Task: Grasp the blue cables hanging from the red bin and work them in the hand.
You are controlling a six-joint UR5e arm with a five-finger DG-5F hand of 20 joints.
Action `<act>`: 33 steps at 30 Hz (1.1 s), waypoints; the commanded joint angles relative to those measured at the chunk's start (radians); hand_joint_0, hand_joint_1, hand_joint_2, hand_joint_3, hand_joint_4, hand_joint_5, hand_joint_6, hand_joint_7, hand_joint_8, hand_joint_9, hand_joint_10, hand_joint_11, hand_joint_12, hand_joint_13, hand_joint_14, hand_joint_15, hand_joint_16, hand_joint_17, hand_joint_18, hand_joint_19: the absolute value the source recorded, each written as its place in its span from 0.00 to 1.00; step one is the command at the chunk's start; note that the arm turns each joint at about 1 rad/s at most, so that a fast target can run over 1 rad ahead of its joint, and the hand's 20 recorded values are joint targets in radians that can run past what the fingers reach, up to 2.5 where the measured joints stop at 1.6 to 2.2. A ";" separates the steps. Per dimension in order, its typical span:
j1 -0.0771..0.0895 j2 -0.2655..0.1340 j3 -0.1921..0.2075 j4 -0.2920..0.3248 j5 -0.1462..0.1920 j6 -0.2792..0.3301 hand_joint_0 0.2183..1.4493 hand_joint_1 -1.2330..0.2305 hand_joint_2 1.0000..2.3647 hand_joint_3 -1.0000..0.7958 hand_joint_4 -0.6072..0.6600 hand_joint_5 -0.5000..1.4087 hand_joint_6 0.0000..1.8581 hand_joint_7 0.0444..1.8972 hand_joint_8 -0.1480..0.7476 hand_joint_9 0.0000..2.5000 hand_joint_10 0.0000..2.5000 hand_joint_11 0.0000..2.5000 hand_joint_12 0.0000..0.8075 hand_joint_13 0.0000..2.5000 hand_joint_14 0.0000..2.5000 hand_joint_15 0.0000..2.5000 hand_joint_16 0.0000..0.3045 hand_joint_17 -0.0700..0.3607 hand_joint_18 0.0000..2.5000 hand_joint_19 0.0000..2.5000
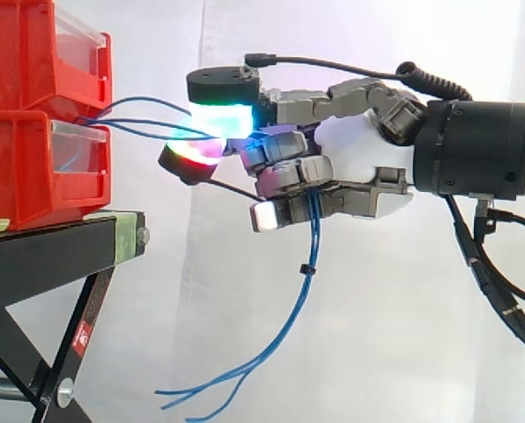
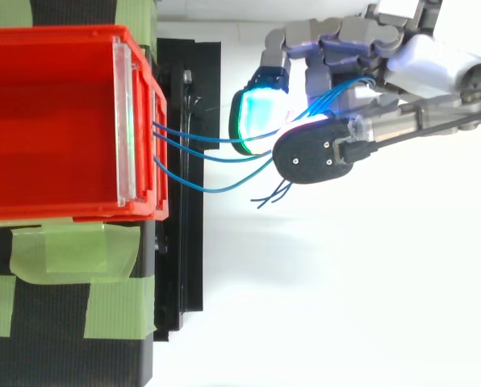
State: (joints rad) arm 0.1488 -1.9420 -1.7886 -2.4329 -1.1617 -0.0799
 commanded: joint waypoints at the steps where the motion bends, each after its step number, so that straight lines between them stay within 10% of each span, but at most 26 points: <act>1: 0.000 0.000 0.000 0.000 -0.001 0.000 0.56 0.33 0.01 0.59 0.68 0.27 0.25 0.66 0.73 0.11 1.00 1.00 0.70 0.31 1.00 0.73 0.19 0.46 0.45 0.23; 9: -0.005 0.000 0.000 -0.002 -0.003 0.006 0.59 0.32 0.01 0.70 0.70 0.27 0.28 0.64 0.73 0.10 1.00 1.00 0.72 0.32 1.00 0.73 0.21 0.50 0.46 0.17; 15: -0.005 0.000 0.000 -0.002 -0.001 0.009 0.51 0.33 0.32 0.67 0.70 0.27 0.29 0.62 0.74 0.10 1.00 1.00 0.72 0.32 1.00 0.72 0.22 0.51 0.44 0.13; 22: -0.005 0.000 0.000 -0.003 -0.001 0.012 0.55 0.34 0.37 0.71 0.67 0.25 0.35 0.63 0.72 0.09 1.00 1.00 0.70 0.30 1.00 0.70 0.19 0.47 0.40 0.14; 33: -0.005 0.000 0.000 0.000 0.004 0.025 0.71 0.35 0.21 0.78 0.63 0.23 0.38 0.61 0.70 0.08 1.00 1.00 0.68 0.28 1.00 0.71 0.16 0.41 0.33 0.16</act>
State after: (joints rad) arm 0.1442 -1.9417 -1.7885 -2.4339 -1.1586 -0.0590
